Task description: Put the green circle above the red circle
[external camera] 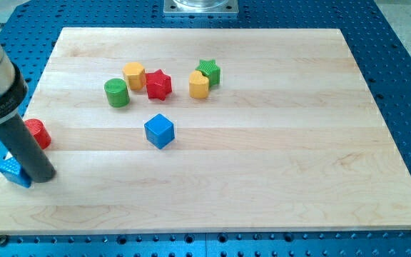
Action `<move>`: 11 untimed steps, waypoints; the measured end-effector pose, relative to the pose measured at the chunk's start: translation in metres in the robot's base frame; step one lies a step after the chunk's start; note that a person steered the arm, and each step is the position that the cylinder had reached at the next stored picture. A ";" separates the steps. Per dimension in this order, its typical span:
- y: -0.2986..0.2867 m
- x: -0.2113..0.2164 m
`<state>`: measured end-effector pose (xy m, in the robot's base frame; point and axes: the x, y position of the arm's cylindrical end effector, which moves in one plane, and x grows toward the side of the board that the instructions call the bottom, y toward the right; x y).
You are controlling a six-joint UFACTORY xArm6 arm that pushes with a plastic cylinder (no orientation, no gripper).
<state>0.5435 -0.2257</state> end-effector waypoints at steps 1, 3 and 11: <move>0.049 -0.074; 0.119 -0.157; -0.048 -0.140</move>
